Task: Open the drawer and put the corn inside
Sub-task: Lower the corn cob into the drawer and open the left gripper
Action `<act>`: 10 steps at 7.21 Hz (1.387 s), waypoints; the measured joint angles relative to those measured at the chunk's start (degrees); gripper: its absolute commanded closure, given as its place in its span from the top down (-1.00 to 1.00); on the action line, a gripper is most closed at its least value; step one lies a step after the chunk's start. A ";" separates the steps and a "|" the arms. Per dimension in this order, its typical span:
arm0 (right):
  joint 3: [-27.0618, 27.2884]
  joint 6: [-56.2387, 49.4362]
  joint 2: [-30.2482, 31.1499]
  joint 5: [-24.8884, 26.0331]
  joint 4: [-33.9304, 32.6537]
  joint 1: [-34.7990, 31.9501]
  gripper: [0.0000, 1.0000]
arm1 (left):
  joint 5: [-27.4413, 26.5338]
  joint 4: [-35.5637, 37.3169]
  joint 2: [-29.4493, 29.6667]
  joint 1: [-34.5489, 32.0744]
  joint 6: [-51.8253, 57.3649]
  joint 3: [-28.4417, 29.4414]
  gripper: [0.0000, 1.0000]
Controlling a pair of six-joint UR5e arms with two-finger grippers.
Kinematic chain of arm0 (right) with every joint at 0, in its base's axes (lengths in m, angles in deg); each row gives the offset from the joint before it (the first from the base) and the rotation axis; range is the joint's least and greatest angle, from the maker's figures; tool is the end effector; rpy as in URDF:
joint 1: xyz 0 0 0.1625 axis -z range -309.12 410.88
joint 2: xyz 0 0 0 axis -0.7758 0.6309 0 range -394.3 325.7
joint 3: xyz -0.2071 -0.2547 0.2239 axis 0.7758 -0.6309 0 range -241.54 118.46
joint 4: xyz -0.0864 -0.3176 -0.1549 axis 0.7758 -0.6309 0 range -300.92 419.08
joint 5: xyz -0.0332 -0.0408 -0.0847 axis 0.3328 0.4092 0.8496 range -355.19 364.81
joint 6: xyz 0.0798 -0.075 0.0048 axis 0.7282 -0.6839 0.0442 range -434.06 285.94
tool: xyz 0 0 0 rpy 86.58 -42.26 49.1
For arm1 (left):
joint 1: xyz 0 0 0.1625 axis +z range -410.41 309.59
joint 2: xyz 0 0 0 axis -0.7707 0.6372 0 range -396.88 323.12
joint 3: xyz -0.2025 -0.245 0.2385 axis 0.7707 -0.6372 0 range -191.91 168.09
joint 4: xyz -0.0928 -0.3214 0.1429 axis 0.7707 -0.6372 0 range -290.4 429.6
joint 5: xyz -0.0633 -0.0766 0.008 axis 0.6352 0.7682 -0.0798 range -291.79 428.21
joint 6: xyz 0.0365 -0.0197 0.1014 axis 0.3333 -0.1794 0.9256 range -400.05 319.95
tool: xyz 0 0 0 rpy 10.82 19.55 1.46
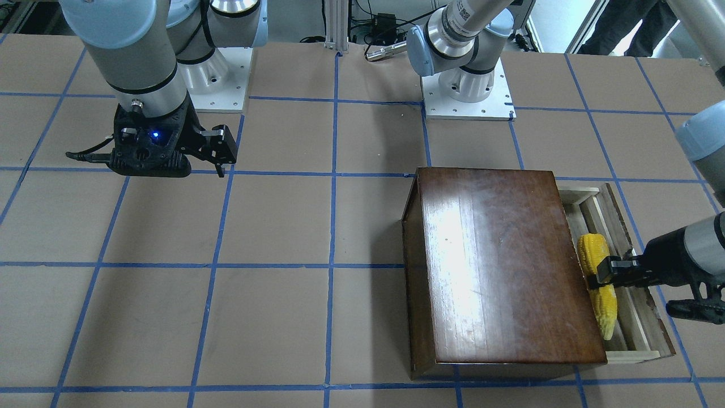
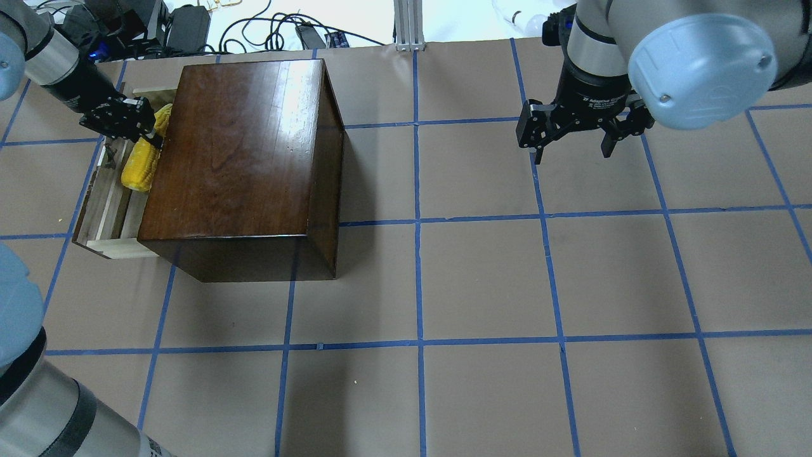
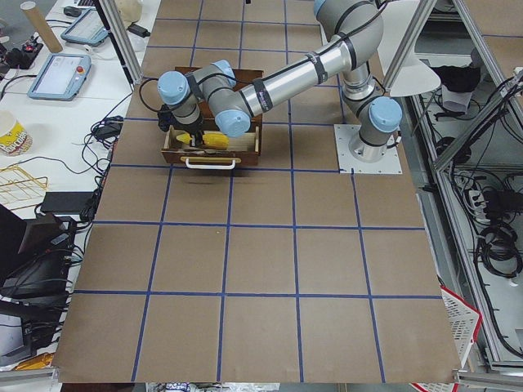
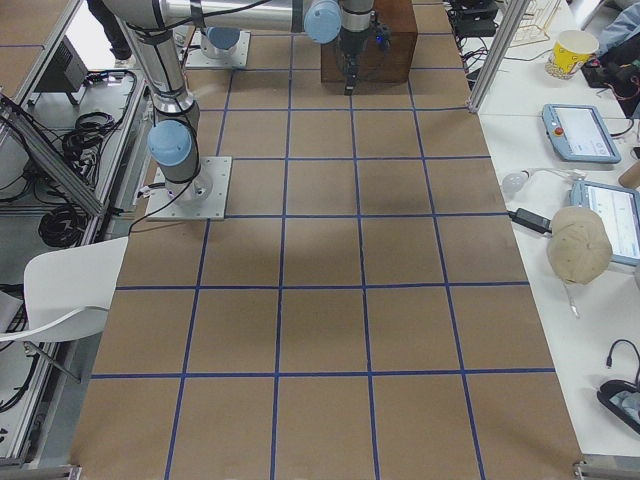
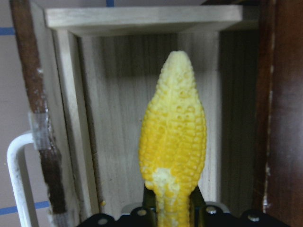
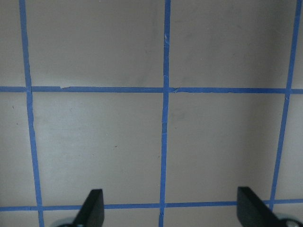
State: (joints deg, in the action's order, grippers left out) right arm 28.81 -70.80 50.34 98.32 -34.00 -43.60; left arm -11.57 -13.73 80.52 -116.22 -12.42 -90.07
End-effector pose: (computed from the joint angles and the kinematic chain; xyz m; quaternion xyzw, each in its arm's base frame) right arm 0.1629 -0.4572 0.4106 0.0114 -0.9992 -0.0209 0.0321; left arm 0.1028 -0.6015 0.3025 -0.0229 -0.9928 -0.0307 0.1137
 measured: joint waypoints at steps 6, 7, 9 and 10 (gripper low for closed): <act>0.00 0.00 0.00 0.00 -0.02 0.00 1.00 | -1.41 -0.66 -2.32 0.01 -0.14 0.37 1.00; 0.00 0.00 0.00 0.00 -0.01 0.00 1.00 | -2.65 -1.14 -3.42 -0.31 -0.13 0.48 1.00; 0.00 0.00 0.00 0.00 -0.04 0.00 1.00 | -6.06 -2.27 -6.39 -1.68 -0.31 0.54 1.00; 0.00 0.00 0.00 0.00 -0.04 0.00 1.00 | -7.33 -2.65 -8.16 -3.81 -0.90 0.51 1.00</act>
State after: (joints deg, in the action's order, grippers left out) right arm 28.81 -70.80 50.34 98.32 -34.04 -43.60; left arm -18.90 -16.38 72.35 -120.03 -13.32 -89.56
